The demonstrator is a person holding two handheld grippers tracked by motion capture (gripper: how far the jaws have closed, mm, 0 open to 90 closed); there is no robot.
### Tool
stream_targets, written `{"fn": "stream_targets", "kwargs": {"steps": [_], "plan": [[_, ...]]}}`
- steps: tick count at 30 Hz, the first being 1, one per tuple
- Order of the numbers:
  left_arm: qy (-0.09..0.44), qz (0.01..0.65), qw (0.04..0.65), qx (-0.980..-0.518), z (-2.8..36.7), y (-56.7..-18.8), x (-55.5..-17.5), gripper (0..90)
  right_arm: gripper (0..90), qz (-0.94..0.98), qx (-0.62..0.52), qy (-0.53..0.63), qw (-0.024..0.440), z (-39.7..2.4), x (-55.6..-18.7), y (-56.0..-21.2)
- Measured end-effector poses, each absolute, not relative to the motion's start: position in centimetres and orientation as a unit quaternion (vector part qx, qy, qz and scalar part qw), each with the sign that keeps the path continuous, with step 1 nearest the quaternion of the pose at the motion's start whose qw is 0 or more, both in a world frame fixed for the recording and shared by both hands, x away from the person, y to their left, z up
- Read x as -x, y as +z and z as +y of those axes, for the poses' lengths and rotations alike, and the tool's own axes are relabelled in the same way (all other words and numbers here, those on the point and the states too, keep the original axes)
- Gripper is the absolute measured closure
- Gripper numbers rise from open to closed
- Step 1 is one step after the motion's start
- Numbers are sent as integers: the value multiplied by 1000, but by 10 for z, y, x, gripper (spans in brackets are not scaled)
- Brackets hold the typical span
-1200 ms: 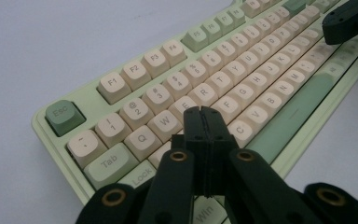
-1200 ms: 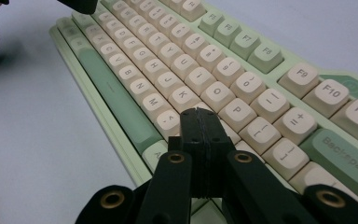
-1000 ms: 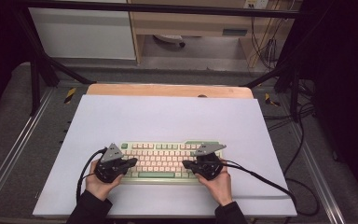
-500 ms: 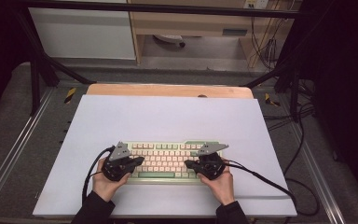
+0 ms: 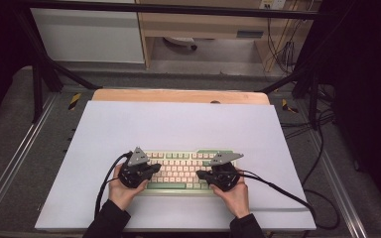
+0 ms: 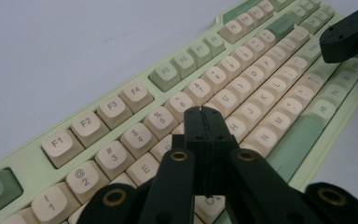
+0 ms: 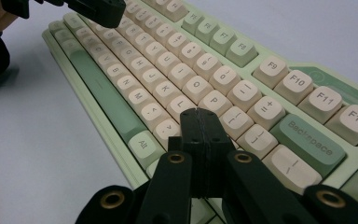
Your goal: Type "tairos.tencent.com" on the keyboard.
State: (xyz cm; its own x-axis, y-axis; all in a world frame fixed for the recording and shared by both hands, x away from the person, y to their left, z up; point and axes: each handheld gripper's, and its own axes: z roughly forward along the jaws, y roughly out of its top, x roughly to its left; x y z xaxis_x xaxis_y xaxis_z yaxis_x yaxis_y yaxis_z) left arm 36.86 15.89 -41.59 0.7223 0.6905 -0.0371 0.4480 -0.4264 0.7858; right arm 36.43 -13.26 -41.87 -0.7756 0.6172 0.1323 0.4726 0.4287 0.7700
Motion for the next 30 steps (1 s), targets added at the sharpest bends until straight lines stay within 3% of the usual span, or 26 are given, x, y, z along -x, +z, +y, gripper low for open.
{"fn": "stream_targets", "kwargs": {"steps": [30], "plan": [[151, 347, 398, -836, 145, -428, -381, 900, 900, 840, -322, 428, 87, -133, -365, -418]]}}
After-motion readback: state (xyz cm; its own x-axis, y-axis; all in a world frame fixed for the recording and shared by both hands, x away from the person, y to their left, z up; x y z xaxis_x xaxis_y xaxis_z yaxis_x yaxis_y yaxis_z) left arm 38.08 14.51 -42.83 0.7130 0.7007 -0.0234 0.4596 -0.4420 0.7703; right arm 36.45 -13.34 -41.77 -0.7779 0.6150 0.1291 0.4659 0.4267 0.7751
